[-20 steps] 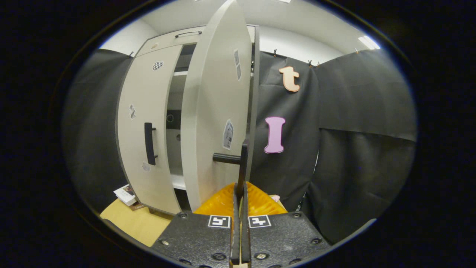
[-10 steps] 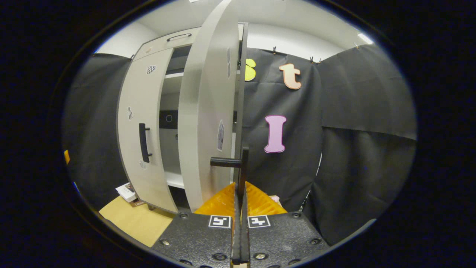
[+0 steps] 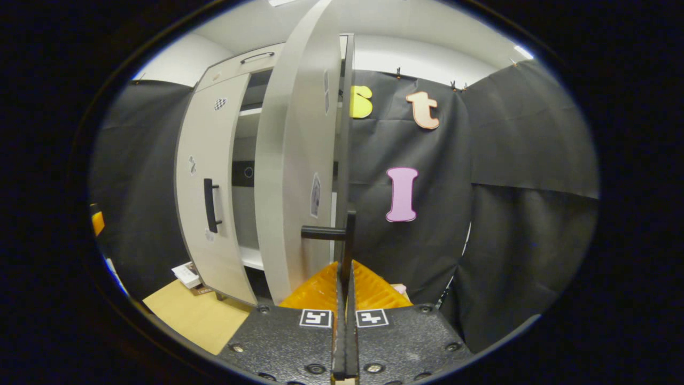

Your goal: Open the right door of the double-door shoe cabinet with the right hand, and open the left door with the left hand.

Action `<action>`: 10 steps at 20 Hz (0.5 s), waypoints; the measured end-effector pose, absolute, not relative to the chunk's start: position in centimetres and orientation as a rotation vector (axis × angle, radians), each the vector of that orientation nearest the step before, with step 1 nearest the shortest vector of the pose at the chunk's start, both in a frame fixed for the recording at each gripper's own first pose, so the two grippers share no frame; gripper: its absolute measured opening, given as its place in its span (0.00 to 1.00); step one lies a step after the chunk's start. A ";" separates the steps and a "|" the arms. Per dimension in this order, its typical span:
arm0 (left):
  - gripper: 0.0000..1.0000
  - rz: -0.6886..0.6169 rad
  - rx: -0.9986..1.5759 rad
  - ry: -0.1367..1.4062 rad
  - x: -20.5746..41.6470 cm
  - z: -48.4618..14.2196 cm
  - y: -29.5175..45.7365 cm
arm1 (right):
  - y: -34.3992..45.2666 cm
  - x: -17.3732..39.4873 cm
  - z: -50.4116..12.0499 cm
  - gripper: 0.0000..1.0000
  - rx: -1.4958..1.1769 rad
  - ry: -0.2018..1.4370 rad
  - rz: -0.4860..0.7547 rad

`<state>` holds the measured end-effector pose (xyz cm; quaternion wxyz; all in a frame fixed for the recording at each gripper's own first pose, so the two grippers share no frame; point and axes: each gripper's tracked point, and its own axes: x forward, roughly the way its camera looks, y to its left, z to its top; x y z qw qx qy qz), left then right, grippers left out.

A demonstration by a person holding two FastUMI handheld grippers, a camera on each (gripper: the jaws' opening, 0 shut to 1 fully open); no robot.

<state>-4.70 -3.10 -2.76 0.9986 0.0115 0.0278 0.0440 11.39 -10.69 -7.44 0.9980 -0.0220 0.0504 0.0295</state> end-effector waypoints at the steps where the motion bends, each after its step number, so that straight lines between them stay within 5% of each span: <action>1: 0.96 0.089 0.024 0.054 -4.7 -2.7 -3.2 | -10.7 11.4 -7.4 0.02 -0.047 0.107 0.057; 7: 0.96 0.085 0.015 0.053 -4.3 -2.6 -3.2 | -11.7 10.6 -7.3 0.08 -0.027 0.129 0.012; 10: 0.96 0.081 0.014 0.055 -3.6 -2.8 -3.0 | -13.1 8.7 -5.1 0.42 -0.049 0.061 -0.056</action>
